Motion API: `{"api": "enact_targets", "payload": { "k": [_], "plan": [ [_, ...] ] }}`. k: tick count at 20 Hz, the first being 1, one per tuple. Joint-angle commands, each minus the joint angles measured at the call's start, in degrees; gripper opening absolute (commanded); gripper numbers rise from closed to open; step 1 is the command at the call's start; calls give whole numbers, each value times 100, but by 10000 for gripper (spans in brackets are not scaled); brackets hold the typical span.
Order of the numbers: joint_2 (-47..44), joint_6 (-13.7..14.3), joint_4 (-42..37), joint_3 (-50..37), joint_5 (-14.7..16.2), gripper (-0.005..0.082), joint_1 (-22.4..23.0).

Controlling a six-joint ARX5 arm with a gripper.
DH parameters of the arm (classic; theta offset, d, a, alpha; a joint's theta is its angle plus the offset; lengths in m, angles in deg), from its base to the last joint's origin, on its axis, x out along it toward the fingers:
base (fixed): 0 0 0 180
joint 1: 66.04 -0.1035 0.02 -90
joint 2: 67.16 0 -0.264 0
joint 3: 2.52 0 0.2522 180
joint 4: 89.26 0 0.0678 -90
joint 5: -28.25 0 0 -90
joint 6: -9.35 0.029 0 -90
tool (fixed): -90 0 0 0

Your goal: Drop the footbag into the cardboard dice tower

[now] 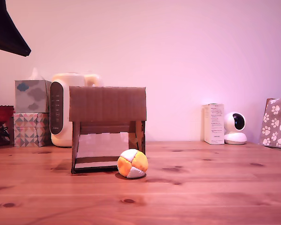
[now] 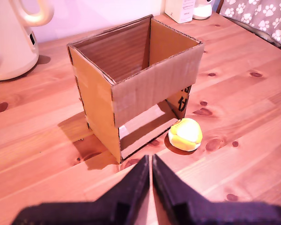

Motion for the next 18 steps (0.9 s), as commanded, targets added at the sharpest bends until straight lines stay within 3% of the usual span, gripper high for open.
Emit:
{"api": "enact_targets", "payload": {
  "k": [1,7,10,18],
  "plan": [
    [9,35,-57,-90,7,-20,-17],
    [9,24,-46,-90,7,-20,-17],
    [7,-109,-85,-94,81,-20,-17],
    [7,-385,-1622,-1019,603,-20,-2]
  ]
}}
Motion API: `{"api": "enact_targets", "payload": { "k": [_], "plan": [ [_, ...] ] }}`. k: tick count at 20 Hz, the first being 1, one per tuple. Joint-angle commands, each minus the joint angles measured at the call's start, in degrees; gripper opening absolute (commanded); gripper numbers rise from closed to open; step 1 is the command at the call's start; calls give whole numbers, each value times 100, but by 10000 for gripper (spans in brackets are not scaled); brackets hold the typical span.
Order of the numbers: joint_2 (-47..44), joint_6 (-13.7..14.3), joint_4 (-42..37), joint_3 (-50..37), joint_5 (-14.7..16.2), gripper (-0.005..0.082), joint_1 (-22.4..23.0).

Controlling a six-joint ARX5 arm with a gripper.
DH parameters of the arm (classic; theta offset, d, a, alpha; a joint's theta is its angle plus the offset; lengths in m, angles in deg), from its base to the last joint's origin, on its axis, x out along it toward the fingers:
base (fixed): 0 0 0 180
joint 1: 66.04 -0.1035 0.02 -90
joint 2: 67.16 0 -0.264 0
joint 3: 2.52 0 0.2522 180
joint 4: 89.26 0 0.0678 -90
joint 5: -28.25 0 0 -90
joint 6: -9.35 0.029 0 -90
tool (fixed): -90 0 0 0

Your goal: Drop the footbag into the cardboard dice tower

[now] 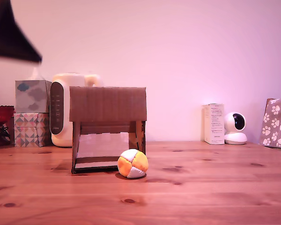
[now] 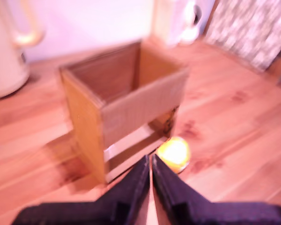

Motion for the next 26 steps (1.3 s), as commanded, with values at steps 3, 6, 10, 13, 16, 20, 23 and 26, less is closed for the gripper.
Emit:
{"api": "enact_targets", "payload": {
  "k": [3,6,10,13,16,20,23,26],
  "plan": [
    [9,-334,-861,-551,83,-20,173],
    [2,-516,-1292,-866,-59,-20,485],
    [-278,-730,-1591,-905,-472,-20,1069],
    [-911,-935,-2238,-905,-743,-20,1537],
    [-1666,-1158,-3084,-903,-1152,-20,1980],
    [-2618,-1547,-4135,-898,-1644,-20,2328],
    [-3209,-1582,-4616,-824,-1829,-20,2433],
    [-3644,-1580,-4715,-612,-2085,-19,2435]
  ]
}}
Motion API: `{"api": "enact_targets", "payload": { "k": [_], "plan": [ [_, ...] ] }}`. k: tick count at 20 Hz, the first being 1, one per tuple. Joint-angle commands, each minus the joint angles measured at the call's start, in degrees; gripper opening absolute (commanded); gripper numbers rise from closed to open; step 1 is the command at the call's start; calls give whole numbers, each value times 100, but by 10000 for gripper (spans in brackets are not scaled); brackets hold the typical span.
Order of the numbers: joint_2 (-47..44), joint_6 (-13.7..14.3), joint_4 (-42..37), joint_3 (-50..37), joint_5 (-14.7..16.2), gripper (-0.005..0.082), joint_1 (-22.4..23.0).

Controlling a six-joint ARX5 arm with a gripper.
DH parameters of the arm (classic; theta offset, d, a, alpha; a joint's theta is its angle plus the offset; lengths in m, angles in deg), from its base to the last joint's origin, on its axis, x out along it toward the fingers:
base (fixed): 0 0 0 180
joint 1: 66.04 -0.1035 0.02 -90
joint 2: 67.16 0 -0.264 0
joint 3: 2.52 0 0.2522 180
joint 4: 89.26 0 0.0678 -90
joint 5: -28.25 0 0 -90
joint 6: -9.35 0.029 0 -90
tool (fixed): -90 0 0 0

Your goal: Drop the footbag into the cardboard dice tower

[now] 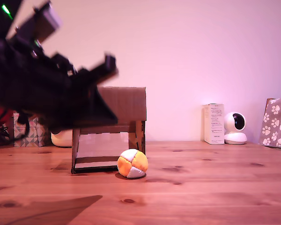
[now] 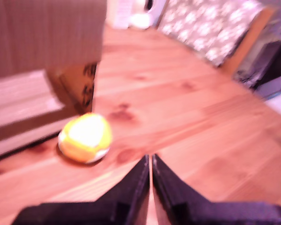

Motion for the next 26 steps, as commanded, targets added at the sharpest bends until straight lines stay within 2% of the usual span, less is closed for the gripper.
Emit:
{"api": "enact_targets", "payload": {
  "k": [1,3,4,5,6,7,8,9,11,14,15,21,24,26],
  "plan": [
    [-212,-35,-85,208,-61,-19,17],
    [-424,-22,-79,369,-59,-6,17],
    [-518,-22,-81,426,-37,31,17],
    [-592,-22,-79,472,4,146,17],
    [-660,-24,-76,503,2,367,17],
    [-739,-17,-70,533,4,624,13],
    [-828,46,-13,579,4,809,0],
    [-933,81,50,643,-7,764,-15],
    [-1169,120,138,813,2,757,-50],
    [-1513,461,146,1071,-116,757,-79],
    [-1609,485,170,1161,-197,758,-103],
    [-2081,485,186,1541,-170,757,-446],
    [-2339,487,190,1729,90,757,-651],
    [-2463,675,232,1823,306,757,-734]
  ]
}}
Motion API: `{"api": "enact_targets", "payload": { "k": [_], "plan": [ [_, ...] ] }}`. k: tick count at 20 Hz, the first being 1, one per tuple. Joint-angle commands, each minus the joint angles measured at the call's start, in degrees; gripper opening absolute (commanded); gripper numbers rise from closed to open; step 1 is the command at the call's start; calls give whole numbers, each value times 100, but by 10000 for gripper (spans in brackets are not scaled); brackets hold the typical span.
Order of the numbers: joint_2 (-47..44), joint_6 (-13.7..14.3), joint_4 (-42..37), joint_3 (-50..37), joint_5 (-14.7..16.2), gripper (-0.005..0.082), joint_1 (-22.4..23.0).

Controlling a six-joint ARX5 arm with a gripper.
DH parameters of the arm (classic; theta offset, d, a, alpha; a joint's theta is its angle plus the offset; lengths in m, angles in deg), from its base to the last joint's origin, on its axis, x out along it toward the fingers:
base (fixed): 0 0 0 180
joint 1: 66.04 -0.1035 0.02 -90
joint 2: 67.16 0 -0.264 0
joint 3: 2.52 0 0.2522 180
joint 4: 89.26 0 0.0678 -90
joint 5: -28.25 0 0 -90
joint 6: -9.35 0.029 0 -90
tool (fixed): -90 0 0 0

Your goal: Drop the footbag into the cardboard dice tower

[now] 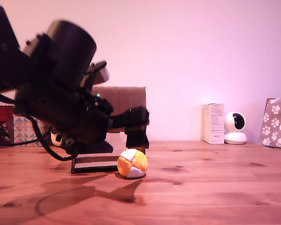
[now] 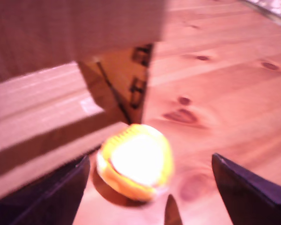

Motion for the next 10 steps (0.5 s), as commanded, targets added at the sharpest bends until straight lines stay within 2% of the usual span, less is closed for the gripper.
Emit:
{"api": "enact_targets", "payload": {
  "k": [1,3,10],
  "plan": [
    [-199,133,7,55,201,757,-9],
    [-323,133,214,168,396,757,-33],
    [-721,223,293,391,374,756,-94]
  ]
}}
